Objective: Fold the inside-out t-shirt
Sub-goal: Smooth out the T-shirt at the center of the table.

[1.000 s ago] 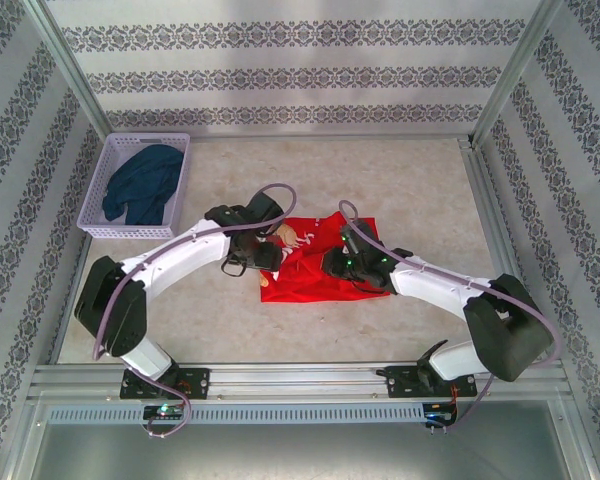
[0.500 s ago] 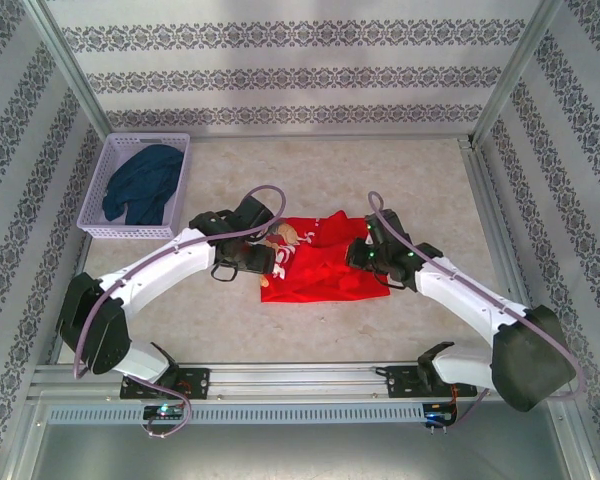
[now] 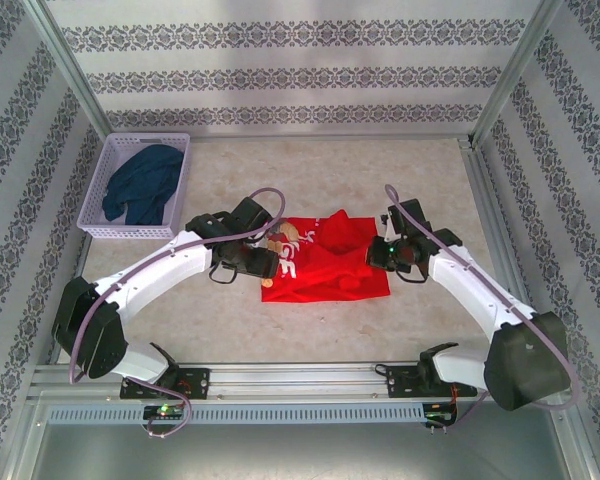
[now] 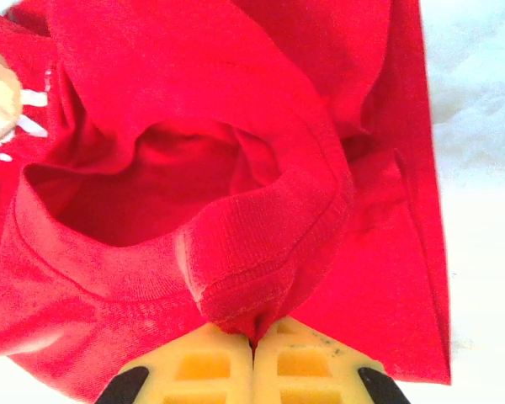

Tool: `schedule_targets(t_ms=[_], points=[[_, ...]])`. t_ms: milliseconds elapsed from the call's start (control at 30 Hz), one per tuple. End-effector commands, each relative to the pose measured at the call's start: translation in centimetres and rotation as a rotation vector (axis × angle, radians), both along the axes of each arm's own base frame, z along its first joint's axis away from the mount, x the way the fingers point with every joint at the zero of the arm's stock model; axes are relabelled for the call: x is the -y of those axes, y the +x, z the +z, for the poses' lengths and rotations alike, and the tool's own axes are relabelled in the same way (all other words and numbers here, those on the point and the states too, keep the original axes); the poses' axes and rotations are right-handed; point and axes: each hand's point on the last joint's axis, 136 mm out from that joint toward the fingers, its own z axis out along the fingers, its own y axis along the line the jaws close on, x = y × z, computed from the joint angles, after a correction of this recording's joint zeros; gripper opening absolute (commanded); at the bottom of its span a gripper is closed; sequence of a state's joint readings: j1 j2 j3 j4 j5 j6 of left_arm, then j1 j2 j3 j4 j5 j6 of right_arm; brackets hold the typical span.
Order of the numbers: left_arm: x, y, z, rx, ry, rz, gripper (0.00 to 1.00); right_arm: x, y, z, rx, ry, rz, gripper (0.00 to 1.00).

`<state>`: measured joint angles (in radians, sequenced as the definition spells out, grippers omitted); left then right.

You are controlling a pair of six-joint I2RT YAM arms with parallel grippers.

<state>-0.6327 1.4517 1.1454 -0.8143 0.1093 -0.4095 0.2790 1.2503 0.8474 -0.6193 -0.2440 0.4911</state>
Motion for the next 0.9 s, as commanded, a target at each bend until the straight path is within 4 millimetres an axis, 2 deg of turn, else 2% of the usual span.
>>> schedule_targets(t_ms=[0, 267, 400, 467, 567, 700, 767, 867], points=[[1.2, 0.4, 0.7, 0.032, -0.051, -0.052, 0.69, 0.8, -0.8, -0.7, -0.064, -0.035, 0.047, 0.06], [1.7, 1.0, 1.3, 0.048, -0.06, -0.061, 0.7, 4.3, -1.7, -5.2, -0.174, -0.138, -0.051, 0.1], [2.0, 1.7, 1.0, 0.048, -0.054, -0.05, 0.7, 5.2, -1.4, -6.0, -0.178, -0.166, -0.087, 0.29], [2.2, 2.3, 0.9, 0.054, -0.051, -0.029, 0.7, 5.6, -0.8, -5.3, -0.141, -0.186, -0.093, 0.35], [2.7, 3.2, 1.1, 0.072, -0.066, -0.004, 0.7, 5.6, 0.9, -2.6, 0.001, -0.199, -0.086, 0.44], [2.3, 3.9, 0.8, 0.092, -0.04, 0.029, 0.71, 2.4, 4.1, 1.3, 0.231, -0.143, 0.044, 0.54], [1.7, 4.0, 0.8, 0.104, -0.02, 0.044, 0.72, 1.0, 5.6, 2.2, 0.288, -0.141, 0.101, 0.58], [1.1, 3.9, 0.9, 0.119, -0.003, 0.056, 0.73, -0.8, 7.6, 2.3, 0.316, -0.137, 0.17, 0.62]])
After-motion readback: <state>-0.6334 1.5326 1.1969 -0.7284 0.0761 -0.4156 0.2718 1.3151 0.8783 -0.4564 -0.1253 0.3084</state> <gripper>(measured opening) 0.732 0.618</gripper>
